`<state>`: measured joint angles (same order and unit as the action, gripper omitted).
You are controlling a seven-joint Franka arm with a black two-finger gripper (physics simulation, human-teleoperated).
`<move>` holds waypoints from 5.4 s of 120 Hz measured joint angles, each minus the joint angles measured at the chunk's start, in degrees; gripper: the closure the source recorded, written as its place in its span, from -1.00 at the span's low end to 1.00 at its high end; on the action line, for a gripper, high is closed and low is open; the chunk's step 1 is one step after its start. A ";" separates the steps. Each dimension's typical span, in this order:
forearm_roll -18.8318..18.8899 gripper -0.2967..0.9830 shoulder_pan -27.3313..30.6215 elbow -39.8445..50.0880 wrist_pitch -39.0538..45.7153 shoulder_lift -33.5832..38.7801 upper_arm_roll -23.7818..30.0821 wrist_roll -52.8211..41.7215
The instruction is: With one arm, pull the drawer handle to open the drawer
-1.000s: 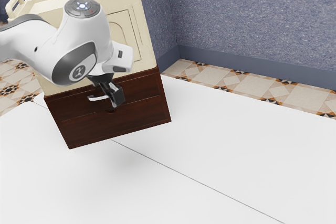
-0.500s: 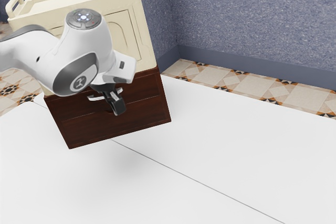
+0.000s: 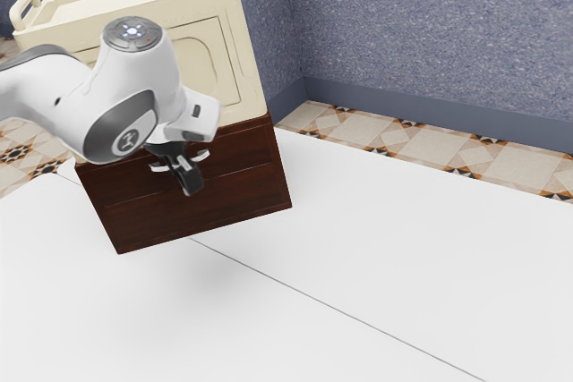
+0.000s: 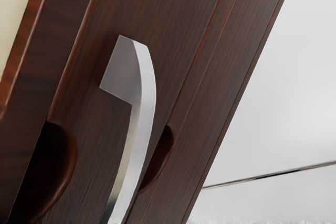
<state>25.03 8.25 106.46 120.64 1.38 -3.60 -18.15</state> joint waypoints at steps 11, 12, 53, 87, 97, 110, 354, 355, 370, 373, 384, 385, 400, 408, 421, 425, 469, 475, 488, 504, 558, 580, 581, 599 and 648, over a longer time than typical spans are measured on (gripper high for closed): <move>0.12 -0.55 0.22 0.08 0.95 -0.07 0.11 -0.98; 0.13 -0.56 0.22 0.08 1.02 -0.07 0.12 -1.07; -0.27 -0.46 -1.01 1.50 2.89 0.01 0.01 -3.62; -0.38 -0.29 -0.64 2.47 3.80 0.23 0.03 -4.42; -0.39 -0.24 -0.25 2.60 4.23 0.13 0.02 -4.53; -0.40 -0.14 0.06 2.74 4.64 0.27 -0.07 -4.53; -1.17 0.30 -3.48 16.65 5.06 14.25 0.70 3.04; -1.17 0.30 -3.47 16.70 5.06 14.30 0.75 3.09; -1.00 0.27 -3.25 17.15 5.09 14.80 1.38 3.85; -0.95 0.26 -3.21 17.20 5.10 14.86 1.45 4.02; -0.86 0.23 -3.36 17.86 5.13 15.47 1.55 4.58; -0.86 0.23 -3.39 17.92 5.13 15.53 1.55 4.63; -0.83 0.21 -3.99 18.94 5.15 16.61 1.56 5.30; -0.78 0.23 -4.26 19.35 5.16 17.08 1.57 5.65; -0.53 0.22 -4.60 20.39 5.24 18.01 1.57 6.27; -0.45 0.20 -4.69 20.64 5.30 18.20 1.57 6.46; 0.05 0.18 -5.73 22.34 5.85 19.92 1.63 8.47; 0.09 0.16 -5.83 22.73 6.06 20.25 1.63 8.72; 0.08 0.15 -6.02 22.99 6.40 20.43 1.66 9.22; 0.11 0.17 -6.08 23.09 6.70 20.75 1.95 9.90; 0.29 0.14 -6.70 25.96 7.18 23.39 2.25 11.78; 0.29 0.11 -7.04 26.64 7.24 24.00 2.22 12.19; 0.30 0.10 -7.06 26.68 7.24 24.03 2.22 12.21; 0.31 0.11 -7.47 27.04 7.27 24.50 2.25 12.50; 0.29 0.11 -7.77 27.58 7.24 25.32 2.26 13.20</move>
<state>25.32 0.48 134.05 127.89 26.70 -1.35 -4.94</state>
